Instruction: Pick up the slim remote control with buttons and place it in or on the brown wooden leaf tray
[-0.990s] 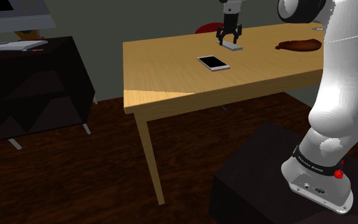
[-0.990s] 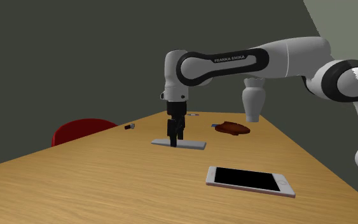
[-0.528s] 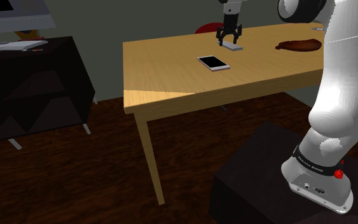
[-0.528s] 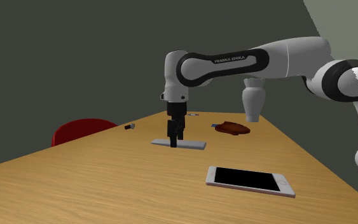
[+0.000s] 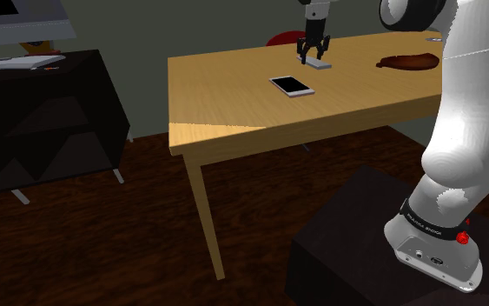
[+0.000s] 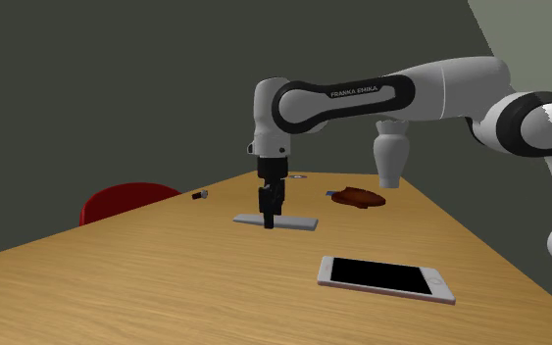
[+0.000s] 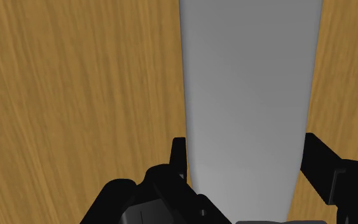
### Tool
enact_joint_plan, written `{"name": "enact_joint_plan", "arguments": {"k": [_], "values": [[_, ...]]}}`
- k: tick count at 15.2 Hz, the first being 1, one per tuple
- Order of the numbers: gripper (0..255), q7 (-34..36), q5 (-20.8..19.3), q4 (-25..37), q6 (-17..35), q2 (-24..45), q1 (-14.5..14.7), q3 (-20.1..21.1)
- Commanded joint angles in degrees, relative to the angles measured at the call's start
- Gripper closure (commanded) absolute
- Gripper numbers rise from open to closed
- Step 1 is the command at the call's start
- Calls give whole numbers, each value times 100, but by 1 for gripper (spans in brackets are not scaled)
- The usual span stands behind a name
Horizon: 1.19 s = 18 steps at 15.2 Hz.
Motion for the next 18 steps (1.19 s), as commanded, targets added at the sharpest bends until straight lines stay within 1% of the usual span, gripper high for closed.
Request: {"name": "enact_joint_plan", "arguments": {"k": [1, 3, 10, 14, 18], "values": [[255, 0, 0, 0, 0, 0, 0, 0], [255, 1, 1, 90, -81, 9, -6, -1], [255, 4, 34, 860, -705, 155, -79, -4], [255, 5, 70, 1412, -1107, 305, -142, -2], [255, 8, 126, 2107, -1570, 537, -235, 7]]}}
